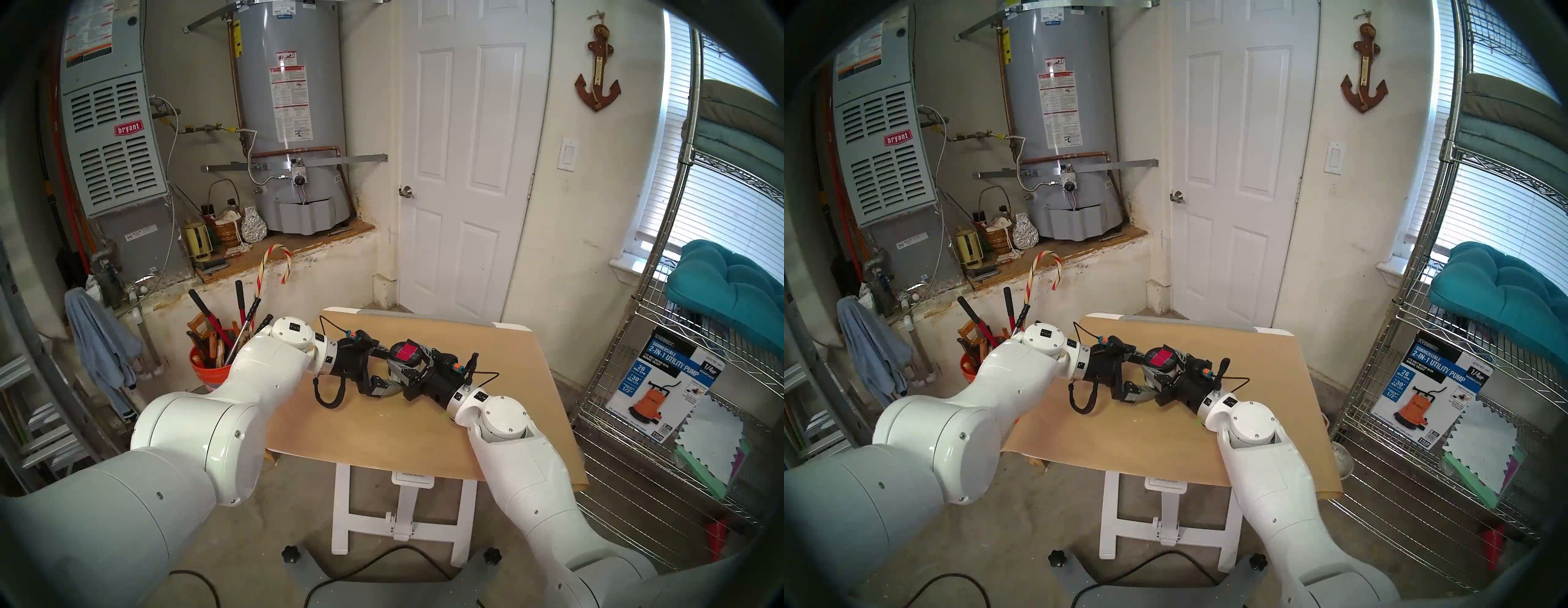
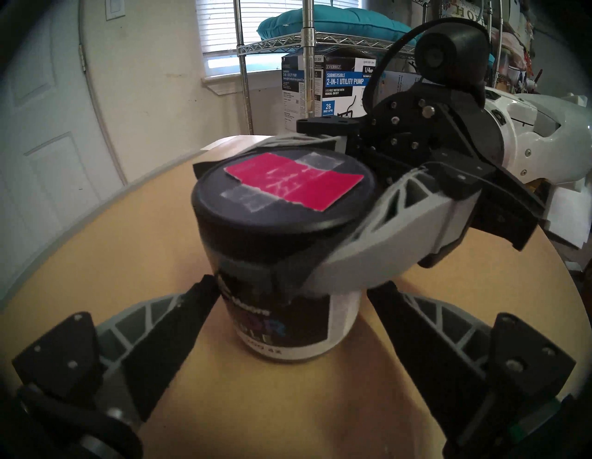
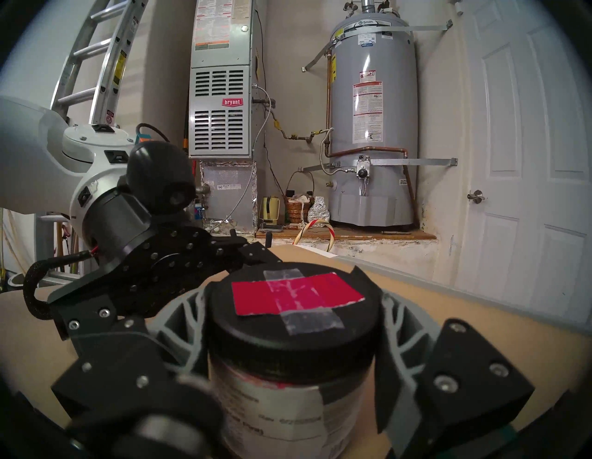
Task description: Open paint jar
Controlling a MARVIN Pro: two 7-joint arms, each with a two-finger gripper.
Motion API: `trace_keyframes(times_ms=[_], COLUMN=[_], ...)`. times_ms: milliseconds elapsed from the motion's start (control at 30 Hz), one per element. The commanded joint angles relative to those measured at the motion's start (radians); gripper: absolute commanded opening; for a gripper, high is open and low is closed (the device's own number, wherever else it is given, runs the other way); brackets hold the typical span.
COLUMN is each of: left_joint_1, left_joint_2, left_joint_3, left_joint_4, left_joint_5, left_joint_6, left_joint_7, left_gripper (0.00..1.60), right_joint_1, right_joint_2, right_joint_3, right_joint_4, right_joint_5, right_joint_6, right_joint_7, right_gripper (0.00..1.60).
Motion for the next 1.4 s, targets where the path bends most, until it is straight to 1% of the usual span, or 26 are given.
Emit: trace_keyframes(times_ms=[0, 133, 167, 200, 233, 300, 400, 433, 467, 500, 533, 700, 900, 1067, 1167, 1200, 1367], left_joint_1=[-0.038, -0.044, -0.046, -0.048, -0.050, -0.053, -0.056, -0.057, -0.058, -0.059, -0.060, -0.062, -0.065, -0.069, -0.070, -0.071, -0.075], left_joint_2=[-0.020, -0.020, -0.020, -0.020, -0.020, -0.020, -0.020, -0.019, -0.018, -0.017, -0.016, -0.014, -0.012, -0.009, -0.004, -0.003, 0.007], left_joint_3=[0.001, 0.003, 0.004, 0.004, 0.004, 0.003, 0.002, 0.002, 0.001, 0.001, 0.000, -0.006, -0.011, -0.010, -0.009, -0.009, -0.007], left_joint_4=[0.017, 0.036, 0.041, 0.045, 0.048, 0.055, 0.063, 0.066, 0.068, 0.071, 0.073, 0.078, 0.084, 0.086, 0.086, 0.086, 0.085], left_joint_5=[0.000, 0.004, 0.004, 0.005, 0.005, 0.005, 0.005, 0.006, 0.005, 0.005, 0.004, 0.000, -0.003, 0.000, 0.002, 0.003, 0.006], left_joint_6=[-0.013, -0.020, -0.022, -0.023, -0.024, -0.028, -0.034, -0.037, -0.039, -0.041, -0.044, -0.055, -0.065, -0.063, -0.063, -0.063, -0.058], left_joint_7=[0.017, 0.022, 0.023, 0.024, 0.025, 0.026, 0.029, 0.031, 0.032, 0.032, 0.032, 0.032, 0.025, 0.011, 0.002, 0.000, -0.005], left_gripper=[1.60, 1.60, 1.55, 1.30, 0.83, 0.78, 0.62, 0.26, 0.11, 0.03, 0.00, 0.00, 0.00, 0.00, 0.00, 0.00, 0.00], right_joint_1=[-0.001, -0.001, -0.001, -0.001, -0.001, -0.001, -0.002, -0.001, -0.001, 0.000, 0.000, 0.006, 0.027, 0.063, 0.091, 0.104, 0.138], right_joint_2=[-0.023, -0.024, -0.025, -0.025, -0.025, -0.025, -0.024, -0.024, -0.023, -0.022, -0.021, -0.015, -0.003, 0.016, 0.033, 0.044, 0.063], right_joint_3=[-0.006, -0.007, -0.007, -0.007, -0.007, -0.007, -0.007, -0.008, -0.008, -0.008, -0.008, -0.008, -0.010, -0.014, -0.021, -0.026, -0.033], right_joint_4=[-0.045, -0.047, -0.048, -0.048, -0.048, -0.048, -0.049, -0.048, -0.047, -0.046, -0.045, -0.039, -0.023, 0.006, 0.027, 0.036, 0.067], right_joint_5=[0.012, 0.011, 0.010, 0.009, 0.009, 0.009, 0.007, 0.007, 0.007, 0.007, 0.006, 0.009, 0.020, 0.020, 0.018, 0.023, 0.032], right_joint_6=[-0.005, -0.004, -0.003, -0.002, -0.002, -0.002, 0.000, -0.001, -0.001, -0.001, 0.000, 0.005, 0.008, 0.005, 0.004, 0.011, -0.004], right_joint_7=[0.003, 0.003, 0.003, 0.003, 0.002, 0.003, 0.002, 0.002, 0.003, 0.003, 0.005, 0.016, 0.054, 0.092, 0.126, 0.155, 0.216], right_gripper=[0.00, 0.00, 0.00, 0.00, 0.00, 0.00, 0.00, 0.00, 0.00, 0.00, 0.00, 0.00, 0.00, 0.00, 0.00, 0.00, 0.00])
